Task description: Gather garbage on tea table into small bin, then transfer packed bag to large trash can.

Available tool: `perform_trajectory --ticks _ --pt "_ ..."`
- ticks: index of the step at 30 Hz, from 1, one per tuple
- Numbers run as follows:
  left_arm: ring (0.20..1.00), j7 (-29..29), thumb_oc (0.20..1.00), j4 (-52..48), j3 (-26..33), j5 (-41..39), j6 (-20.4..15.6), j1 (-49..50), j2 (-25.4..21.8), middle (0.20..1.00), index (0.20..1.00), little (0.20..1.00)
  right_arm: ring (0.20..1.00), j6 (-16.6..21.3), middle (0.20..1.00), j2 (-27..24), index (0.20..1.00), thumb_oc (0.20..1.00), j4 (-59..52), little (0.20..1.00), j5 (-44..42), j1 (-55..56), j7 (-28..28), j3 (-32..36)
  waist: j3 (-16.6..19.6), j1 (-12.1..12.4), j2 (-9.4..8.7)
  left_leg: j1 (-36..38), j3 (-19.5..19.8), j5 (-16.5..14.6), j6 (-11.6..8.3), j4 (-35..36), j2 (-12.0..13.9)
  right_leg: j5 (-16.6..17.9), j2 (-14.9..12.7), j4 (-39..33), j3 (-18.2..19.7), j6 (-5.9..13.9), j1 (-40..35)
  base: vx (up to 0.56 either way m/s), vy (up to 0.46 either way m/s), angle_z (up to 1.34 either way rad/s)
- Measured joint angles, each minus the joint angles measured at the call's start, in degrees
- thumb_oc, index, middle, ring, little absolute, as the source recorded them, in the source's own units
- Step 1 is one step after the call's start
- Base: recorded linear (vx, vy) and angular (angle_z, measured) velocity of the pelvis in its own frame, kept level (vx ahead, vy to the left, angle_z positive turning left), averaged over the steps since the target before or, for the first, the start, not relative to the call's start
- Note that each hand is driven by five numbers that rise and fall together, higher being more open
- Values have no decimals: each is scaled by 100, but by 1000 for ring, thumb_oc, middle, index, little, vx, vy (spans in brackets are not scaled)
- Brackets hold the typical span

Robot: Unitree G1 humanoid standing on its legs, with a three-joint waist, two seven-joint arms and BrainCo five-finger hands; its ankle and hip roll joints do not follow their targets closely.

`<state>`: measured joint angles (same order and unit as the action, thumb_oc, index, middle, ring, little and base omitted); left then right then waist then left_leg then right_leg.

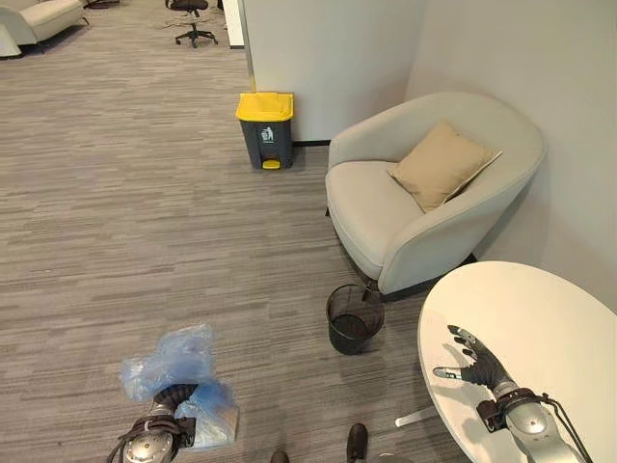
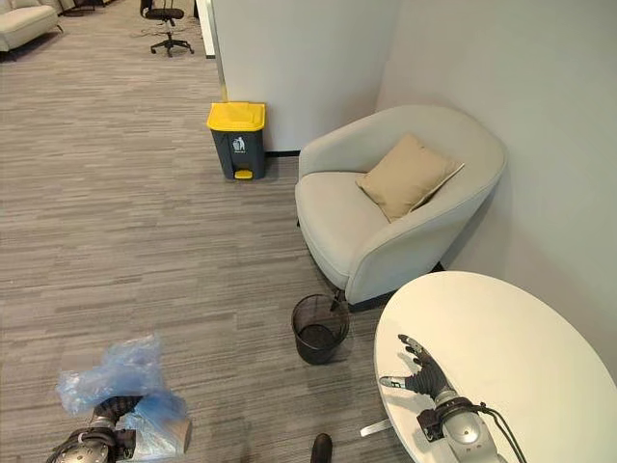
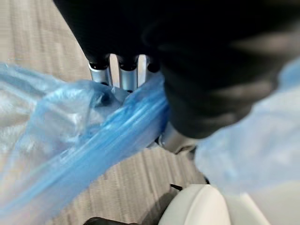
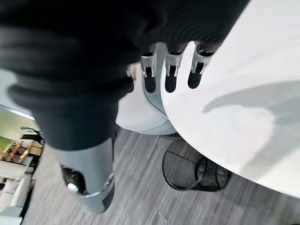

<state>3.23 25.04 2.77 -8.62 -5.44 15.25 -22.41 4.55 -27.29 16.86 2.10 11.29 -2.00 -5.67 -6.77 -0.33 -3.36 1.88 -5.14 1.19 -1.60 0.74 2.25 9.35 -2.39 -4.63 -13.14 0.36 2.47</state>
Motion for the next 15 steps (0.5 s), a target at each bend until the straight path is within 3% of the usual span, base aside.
perform_trajectory --ticks 4,5,8,9,11,12,13,14,15 --pt "200 -89 200 11 -53 -156 -3 -397 90 200 200 200 1000 -11 1000 113 1000 1000 543 1000 -127 -228 91 10 -560 109 49 -609 276 -102 -60 -391 39 -48 -7 124 -179 -66 233 -185 1 69" --pt "200 -95 200 8 -65 -157 -2 -623 100 200 200 200 1000 -11 1000 301 1000 1000 544 1000 -284 -223 199 185 -683 -25 -25 -880 -342 -184 -57 -557 210 -91 -192 129 -582 -124 417 39 96 105" --pt "200 -111 200 128 -157 -155 2 -810 128 200 200 200 1000 -1 1000 526 1000 1000 652 1000 -348 -301 323 243 -792 -175 -40 -892 -1500 -342 14 -912 562 -115 -413 251 -942 -42 362 130 195 86" --pt "200 -146 200 123 -326 -153 -5 -853 151 200 200 200 1000 -9 1000 550 1000 1000 666 1000 -403 -272 319 188 -783 -253 -20 -999 -1523 -340 19 -1131 572 -191 -544 448 -1010 67 400 100 263 60" --pt "200 -135 200 175 -266 -152 0 -814 114 200 200 200 1000 -10 1000 624 1000 1000 673 1000 -451 -279 331 194 -713 -243 -127 -983 -1411 -377 84 -1040 321 -316 -684 447 -802 288 398 125 375 10" --pt "200 -103 200 249 -262 -151 0 -845 -15 200 200 200 1000 -23 1000 791 1000 1000 699 1000 -451 -415 435 168 -589 -178 -344 -1034 -1403 -520 422 -1156 -53 -322 -1019 846 -513 312 704 83 380 -5" --pt "200 -91 200 278 -270 -151 -2 -833 -33 200 200 200 1000 -20 1000 827 1000 1000 695 1000 -451 -518 438 161 -489 -178 -307 -1080 -1440 -663 646 -1208 -160 -548 -1233 1114 -478 575 800 124 289 -8" --pt "200 -75 200 278 -255 -150 -13 -946 -176 200 200 200 1000 -20 1000 965 1000 1000 712 1000 -455 -545 456 201 -479 -143 -472 -1085 -1461 -725 846 -1241 -448 -196 -1456 1895 -206 667 1062 215 305 20" --pt "200 -64 200 345 -280 -150 -7 -1073 -243 200 200 200 1000 -16 1000 1034 1000 1000 661 1000 -481 -600 498 87 -515 -108 -432 -1161 -1353 -761 984 -1334 -555 -336 -1605 3149 331 806 1716 369 190 49"
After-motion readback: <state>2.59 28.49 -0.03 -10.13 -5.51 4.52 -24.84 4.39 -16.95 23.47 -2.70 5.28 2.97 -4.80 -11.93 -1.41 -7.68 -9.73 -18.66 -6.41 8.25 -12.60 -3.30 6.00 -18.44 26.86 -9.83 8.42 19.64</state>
